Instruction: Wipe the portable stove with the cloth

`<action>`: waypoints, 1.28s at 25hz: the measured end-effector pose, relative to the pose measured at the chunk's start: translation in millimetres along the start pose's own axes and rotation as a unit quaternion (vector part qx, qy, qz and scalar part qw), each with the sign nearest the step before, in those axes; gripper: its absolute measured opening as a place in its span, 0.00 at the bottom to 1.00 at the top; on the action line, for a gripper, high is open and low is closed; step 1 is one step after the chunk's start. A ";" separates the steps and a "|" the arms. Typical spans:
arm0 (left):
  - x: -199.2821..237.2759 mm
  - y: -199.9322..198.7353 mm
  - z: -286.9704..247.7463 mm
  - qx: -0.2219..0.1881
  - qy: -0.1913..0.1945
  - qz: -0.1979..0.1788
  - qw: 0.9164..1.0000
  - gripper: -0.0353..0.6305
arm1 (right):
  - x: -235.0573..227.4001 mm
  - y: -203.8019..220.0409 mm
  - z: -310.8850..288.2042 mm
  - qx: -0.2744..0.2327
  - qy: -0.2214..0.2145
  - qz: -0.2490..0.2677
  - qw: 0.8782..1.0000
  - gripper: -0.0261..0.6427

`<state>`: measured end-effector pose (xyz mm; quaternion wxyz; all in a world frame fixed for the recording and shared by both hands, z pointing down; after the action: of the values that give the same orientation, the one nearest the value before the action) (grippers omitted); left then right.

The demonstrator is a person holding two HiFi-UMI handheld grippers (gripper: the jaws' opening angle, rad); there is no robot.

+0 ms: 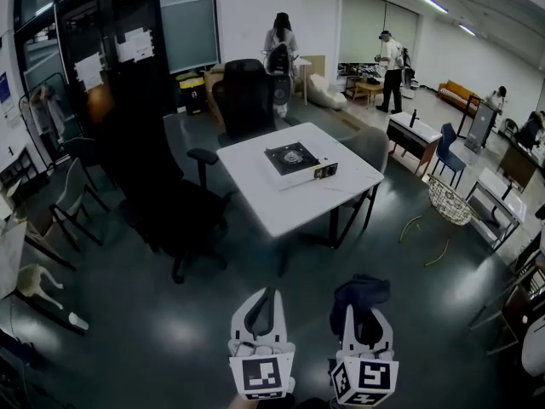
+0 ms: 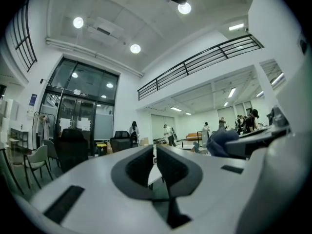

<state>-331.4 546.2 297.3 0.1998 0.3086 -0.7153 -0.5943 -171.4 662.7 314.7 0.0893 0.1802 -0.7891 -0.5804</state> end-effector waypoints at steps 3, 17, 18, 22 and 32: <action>10.6 -0.9 -18.5 0.003 0.002 -0.002 1.000 0.10 | 4.2 -3.3 -17.6 0.004 0.003 0.000 1.000 0.18; 30.7 -0.8 -105.5 0.030 -0.020 0.010 0.999 0.10 | -15.9 -24.0 -110.2 0.033 -0.013 0.009 0.999 0.18; 30.3 -2.1 -113.9 0.032 -0.024 0.009 0.999 0.10 | -19.9 -26.9 -119.4 0.033 -0.016 0.009 0.999 0.18; 29.8 -5.9 -156.3 0.032 -0.038 -0.006 0.999 0.10 | -38.3 -39.4 -162.6 0.033 -0.030 0.012 0.999 0.18; 21.7 -41.6 -261.1 0.037 -0.079 0.010 0.996 0.10 | -88.1 -88.4 -269.7 0.033 -0.074 0.026 0.996 0.18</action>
<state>-168.4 337.4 310.9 0.1370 0.2602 -0.7532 -0.5883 19.9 435.4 320.6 0.0398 0.1191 -0.8167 -0.5632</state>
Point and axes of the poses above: the fingertips, and each gripper's own axes: z backward along the fingers, x to its left, y out of its underside, the point moved 9 cm from there along z, backward along the fingers, and after that the axes turned 12 degrees about x, right-handed, at the moved point
